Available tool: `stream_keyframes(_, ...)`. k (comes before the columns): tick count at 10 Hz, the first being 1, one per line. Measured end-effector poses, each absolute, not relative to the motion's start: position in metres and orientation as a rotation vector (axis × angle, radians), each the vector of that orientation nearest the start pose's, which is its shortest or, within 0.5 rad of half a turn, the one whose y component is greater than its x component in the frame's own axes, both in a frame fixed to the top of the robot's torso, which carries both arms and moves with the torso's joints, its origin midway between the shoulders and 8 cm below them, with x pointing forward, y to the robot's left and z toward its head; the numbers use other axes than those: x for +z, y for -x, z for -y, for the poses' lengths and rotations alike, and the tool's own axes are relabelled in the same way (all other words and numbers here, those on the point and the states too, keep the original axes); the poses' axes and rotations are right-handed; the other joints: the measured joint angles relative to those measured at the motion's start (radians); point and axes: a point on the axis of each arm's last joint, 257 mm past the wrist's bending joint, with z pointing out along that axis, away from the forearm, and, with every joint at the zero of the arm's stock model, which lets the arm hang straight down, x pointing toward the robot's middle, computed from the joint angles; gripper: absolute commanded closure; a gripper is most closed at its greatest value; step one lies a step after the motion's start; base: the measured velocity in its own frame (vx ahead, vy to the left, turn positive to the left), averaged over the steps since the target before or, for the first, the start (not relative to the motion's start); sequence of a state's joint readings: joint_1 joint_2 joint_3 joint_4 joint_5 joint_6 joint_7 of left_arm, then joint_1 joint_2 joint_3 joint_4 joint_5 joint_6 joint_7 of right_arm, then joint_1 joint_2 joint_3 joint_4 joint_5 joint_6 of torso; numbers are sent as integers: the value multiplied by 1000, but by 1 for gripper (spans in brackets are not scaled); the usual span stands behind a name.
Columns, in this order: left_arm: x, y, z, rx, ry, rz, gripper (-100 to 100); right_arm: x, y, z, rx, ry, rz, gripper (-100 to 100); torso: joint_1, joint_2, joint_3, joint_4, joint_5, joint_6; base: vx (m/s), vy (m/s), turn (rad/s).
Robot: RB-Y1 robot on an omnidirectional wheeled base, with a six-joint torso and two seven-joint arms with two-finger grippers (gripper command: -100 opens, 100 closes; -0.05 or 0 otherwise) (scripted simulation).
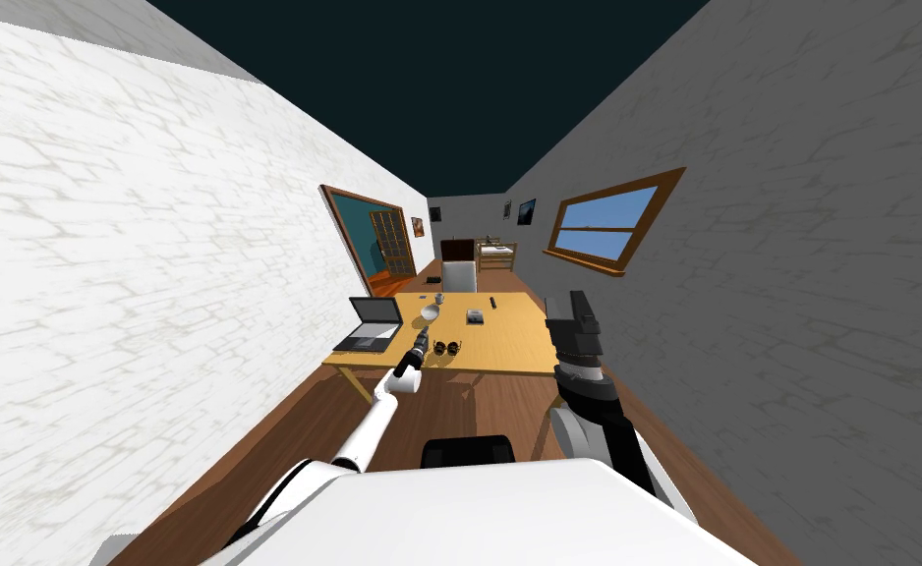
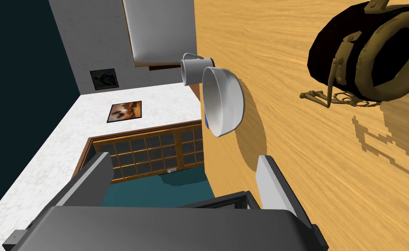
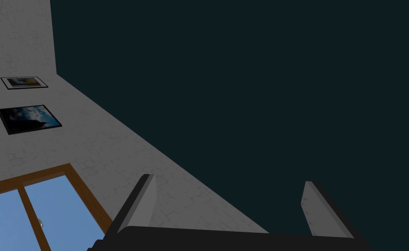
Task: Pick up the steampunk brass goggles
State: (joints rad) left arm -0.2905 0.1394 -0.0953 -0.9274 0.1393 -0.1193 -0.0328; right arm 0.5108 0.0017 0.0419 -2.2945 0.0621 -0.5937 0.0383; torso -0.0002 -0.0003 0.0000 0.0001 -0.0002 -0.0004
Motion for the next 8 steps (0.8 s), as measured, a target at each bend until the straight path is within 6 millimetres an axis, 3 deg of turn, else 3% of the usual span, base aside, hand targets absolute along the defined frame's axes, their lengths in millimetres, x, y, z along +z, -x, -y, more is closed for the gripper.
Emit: stream_keyframes(8, -423, -568, -197, -1007, 1407, -1642, -100, 44, -326, 255, 1289, -531, -588, 0, 0, -1, 0, 0, 0, 0, 9, 0, -9)
